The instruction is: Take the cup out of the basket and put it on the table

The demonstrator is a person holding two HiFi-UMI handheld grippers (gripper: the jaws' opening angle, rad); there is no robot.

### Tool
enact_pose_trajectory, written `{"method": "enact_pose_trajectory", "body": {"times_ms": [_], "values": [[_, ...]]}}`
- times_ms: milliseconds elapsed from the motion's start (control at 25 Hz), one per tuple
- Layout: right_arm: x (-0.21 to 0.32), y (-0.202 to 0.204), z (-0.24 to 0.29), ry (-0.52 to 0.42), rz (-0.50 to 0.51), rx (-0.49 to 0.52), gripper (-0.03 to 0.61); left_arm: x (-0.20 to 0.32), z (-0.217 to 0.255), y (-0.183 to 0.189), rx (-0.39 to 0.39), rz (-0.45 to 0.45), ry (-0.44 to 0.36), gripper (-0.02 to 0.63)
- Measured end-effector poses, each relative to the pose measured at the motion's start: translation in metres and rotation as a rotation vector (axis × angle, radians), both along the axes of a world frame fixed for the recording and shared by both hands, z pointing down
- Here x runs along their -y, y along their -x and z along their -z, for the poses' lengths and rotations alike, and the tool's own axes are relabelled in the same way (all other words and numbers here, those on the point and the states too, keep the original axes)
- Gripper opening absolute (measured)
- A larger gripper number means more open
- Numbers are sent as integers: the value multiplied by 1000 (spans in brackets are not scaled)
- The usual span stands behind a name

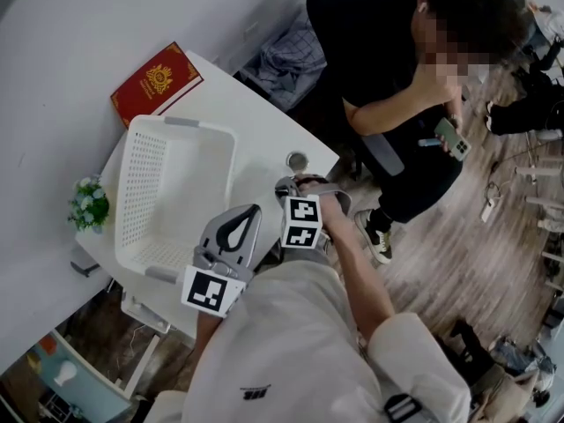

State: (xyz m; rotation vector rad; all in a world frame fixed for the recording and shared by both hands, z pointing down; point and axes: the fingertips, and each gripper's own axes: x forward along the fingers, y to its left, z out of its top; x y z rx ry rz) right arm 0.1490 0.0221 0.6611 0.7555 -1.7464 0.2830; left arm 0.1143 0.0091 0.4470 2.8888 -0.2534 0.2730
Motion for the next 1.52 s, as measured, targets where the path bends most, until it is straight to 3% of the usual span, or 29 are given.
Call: {"method": "enact_pose_trajectory", "body": {"times_ms": [1520], "values": [[-7, 6, -30, 34, 29, -64, 28, -1, -1, -1, 8, -5, 4, 9]]}}
